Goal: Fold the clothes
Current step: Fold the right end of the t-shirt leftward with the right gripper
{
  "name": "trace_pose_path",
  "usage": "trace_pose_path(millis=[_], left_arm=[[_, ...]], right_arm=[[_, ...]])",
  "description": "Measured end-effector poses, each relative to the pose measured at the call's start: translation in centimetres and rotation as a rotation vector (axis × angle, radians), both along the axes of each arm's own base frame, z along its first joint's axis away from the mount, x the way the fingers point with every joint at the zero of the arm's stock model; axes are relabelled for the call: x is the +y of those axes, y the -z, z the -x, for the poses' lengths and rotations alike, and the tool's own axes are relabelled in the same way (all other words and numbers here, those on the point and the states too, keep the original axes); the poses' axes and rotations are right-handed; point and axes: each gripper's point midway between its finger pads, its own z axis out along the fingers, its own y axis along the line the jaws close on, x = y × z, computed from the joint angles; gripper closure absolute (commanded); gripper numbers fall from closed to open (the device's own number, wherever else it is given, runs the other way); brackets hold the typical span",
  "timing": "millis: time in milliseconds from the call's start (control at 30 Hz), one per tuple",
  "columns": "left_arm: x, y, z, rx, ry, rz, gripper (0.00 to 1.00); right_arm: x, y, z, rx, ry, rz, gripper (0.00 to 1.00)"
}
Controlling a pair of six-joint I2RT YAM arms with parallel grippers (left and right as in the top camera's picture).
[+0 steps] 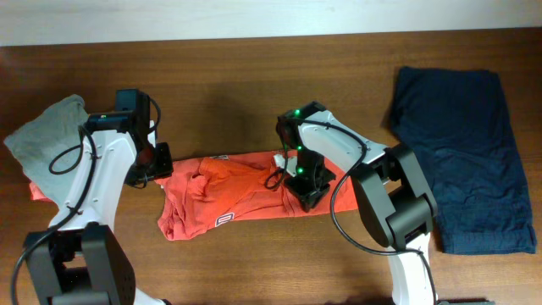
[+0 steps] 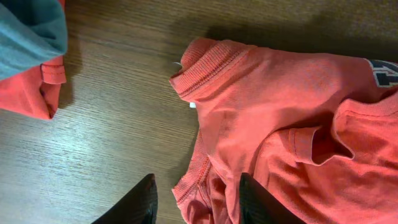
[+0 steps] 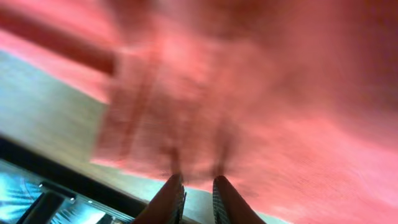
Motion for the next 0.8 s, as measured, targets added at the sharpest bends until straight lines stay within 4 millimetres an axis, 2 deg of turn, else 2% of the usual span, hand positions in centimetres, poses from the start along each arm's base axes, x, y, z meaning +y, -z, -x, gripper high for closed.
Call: trace_pose_path(millis=[133, 200, 333, 433, 500, 600, 700, 800], left_arm=[[0.0, 0.0, 0.0, 0.000, 0.000, 0.000, 0.57], [0.0, 0.0, 0.0, 0.000, 0.000, 0.000, 0.57], [0.0, 0.0, 0.1, 0.003, 0.000, 0.000, 0.57], [0.0, 0.0, 0.1, 0.004, 0.000, 0.000, 0.57], [0.0, 0.0, 0.1, 0.004, 0.000, 0.000, 0.57], [0.0, 0.0, 0.3, 0.011, 0.000, 0.001, 0.57], [0.0, 0.0, 0.4, 0.016, 0.000, 0.001, 0.57], [0.0, 0.0, 0.5, 0.019, 0.000, 0.001, 0.57]], right_arm=[[0.3, -0.2, 0.0, 0.008, -0.017, -0.035, 0.83], [0.3, -0.5, -0.8, -0.010, -0.007, -0.046, 0.83], [0.7, -2.3, -4.4, -0.110, 0.060, -0.089, 0.76], [1.3, -3.9, -6.9, -0.196, 0.087, -0.131, 0.77], [1.8, -4.2, -7.6, -0.232, 0.086, -0.150, 0.78], [2.9, -4.0, -8.8, -0.290, 0.088, -0.177, 0.81], [3.9, -3.7, -10.3, -0.354, 0.110, -0.208, 0.81], [4.3, -3.1, -11.0, -0.382, 0.122, -0.221, 0.80]])
